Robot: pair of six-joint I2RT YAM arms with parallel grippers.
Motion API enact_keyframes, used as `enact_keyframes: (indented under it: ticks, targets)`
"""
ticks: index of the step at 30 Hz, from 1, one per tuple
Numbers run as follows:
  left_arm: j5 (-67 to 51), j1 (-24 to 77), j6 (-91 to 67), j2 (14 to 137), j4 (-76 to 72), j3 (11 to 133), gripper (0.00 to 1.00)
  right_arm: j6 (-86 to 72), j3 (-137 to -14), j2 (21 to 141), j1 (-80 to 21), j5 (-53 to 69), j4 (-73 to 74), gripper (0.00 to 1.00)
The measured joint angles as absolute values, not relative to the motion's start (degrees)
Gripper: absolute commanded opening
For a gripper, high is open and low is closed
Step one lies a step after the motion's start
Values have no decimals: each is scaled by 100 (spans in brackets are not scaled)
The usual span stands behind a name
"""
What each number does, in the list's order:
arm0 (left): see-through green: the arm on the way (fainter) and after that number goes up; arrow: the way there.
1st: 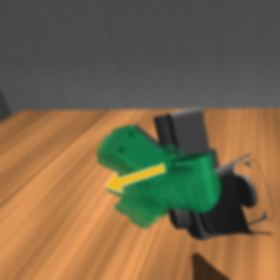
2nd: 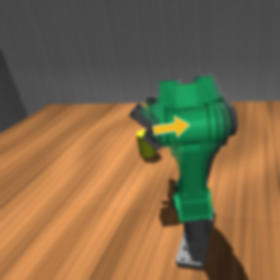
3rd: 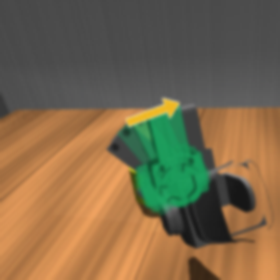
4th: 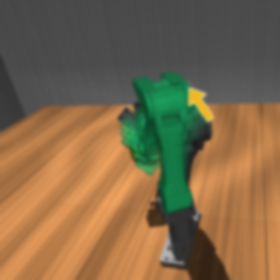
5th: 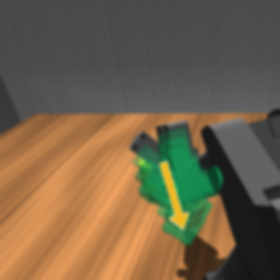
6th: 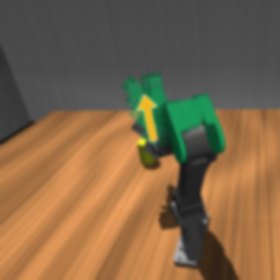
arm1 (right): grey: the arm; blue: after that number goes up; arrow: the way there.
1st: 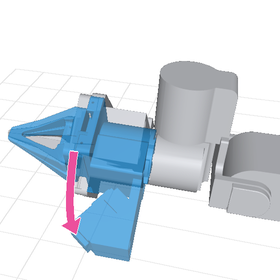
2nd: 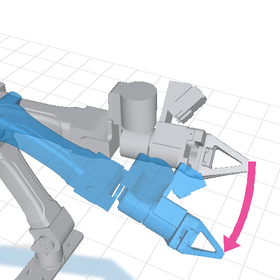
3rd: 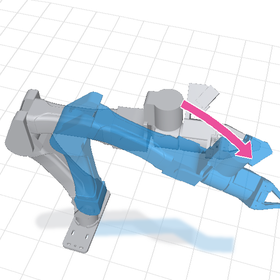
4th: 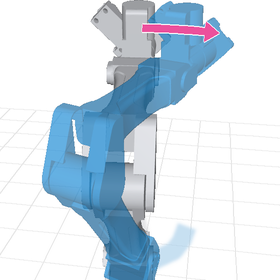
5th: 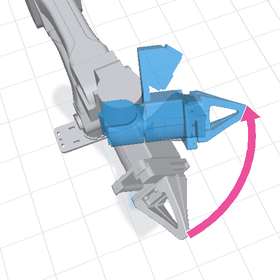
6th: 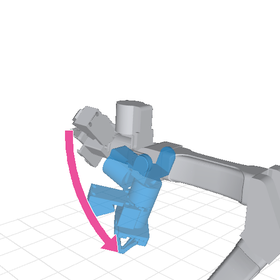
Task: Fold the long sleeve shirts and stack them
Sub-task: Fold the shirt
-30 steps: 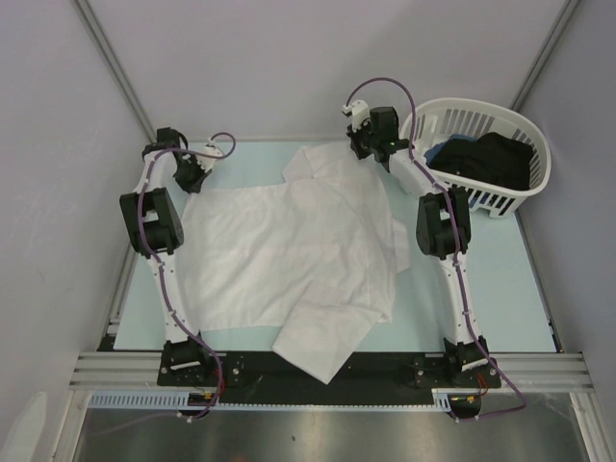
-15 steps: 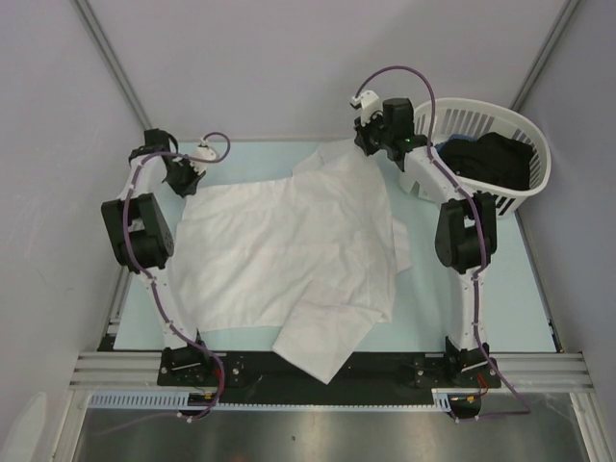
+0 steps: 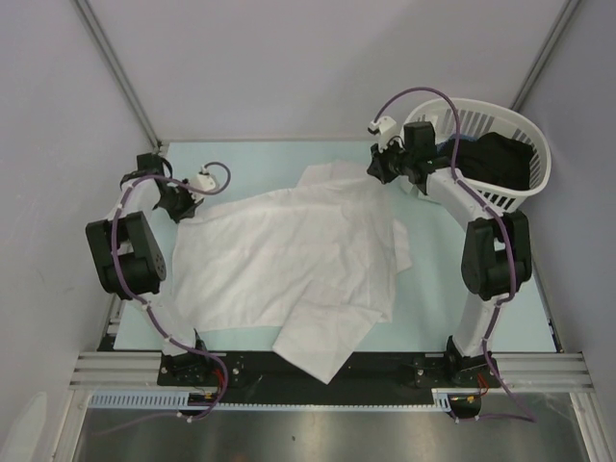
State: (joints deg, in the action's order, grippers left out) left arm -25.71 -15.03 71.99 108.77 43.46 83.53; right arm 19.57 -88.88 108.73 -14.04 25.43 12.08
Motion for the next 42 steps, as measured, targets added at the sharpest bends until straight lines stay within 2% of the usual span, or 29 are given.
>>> enact_keyframes:
  ticks: [6,12,18,19,21,22,23,24,25,26,28,29,30,36,42]
  targets:
    - [-2445,-1507,7638,10398,4200,7384,1,2034,-7835,10033,-1396,2773,1297,0]
    - [-2200,-1514,7863,10318,4001,6801,5,2285,-7102,9727,-1457,2812,1396,0]
    - [-2088,-1516,7944,10254,3894,6552,12,2550,-6709,9717,-1494,2832,1730,0]
    - [-2073,-1516,7953,10226,3885,6534,19,2593,-6657,9706,-1505,2842,1791,0]
    - [-2049,-1516,7948,10173,3863,6532,31,2703,-6567,9679,-1527,2860,1925,11]
    - [-2036,-1518,7957,10154,3857,6532,42,2755,-6536,9664,-1538,2875,2016,19]
    - [-2018,-1518,7961,10130,3857,6532,44,2821,-6528,9653,-1542,2893,2123,37]
    - [-2008,-1518,7972,10101,3863,6532,47,2877,-6530,9651,-1542,2902,2222,47]
    - [-2005,-1520,7961,10066,3874,6532,54,2936,-6541,9647,-1542,2928,2335,56]
    - [-2012,-1520,7953,10025,3894,6532,57,2965,-6571,9647,-1540,2945,2462,70]
    - [-2104,-1520,7929,9861,3955,6532,70,3050,-6772,9647,-1485,3013,2814,83]
    - [-2171,-1525,7900,9751,3990,6534,89,3068,-6934,9647,-1439,3068,2958,84]
    - [-2287,-1525,7830,9601,4016,6541,99,3050,-7142,9657,-1393,3116,3048,84]
    - [-2794,-1431,6744,8840,3765,6993,99,2600,-8873,10339,-1295,3299,2676,79]
    - [-2995,-1256,4950,8541,2617,7210,99,1946,-10661,12186,-1452,3306,2104,73]
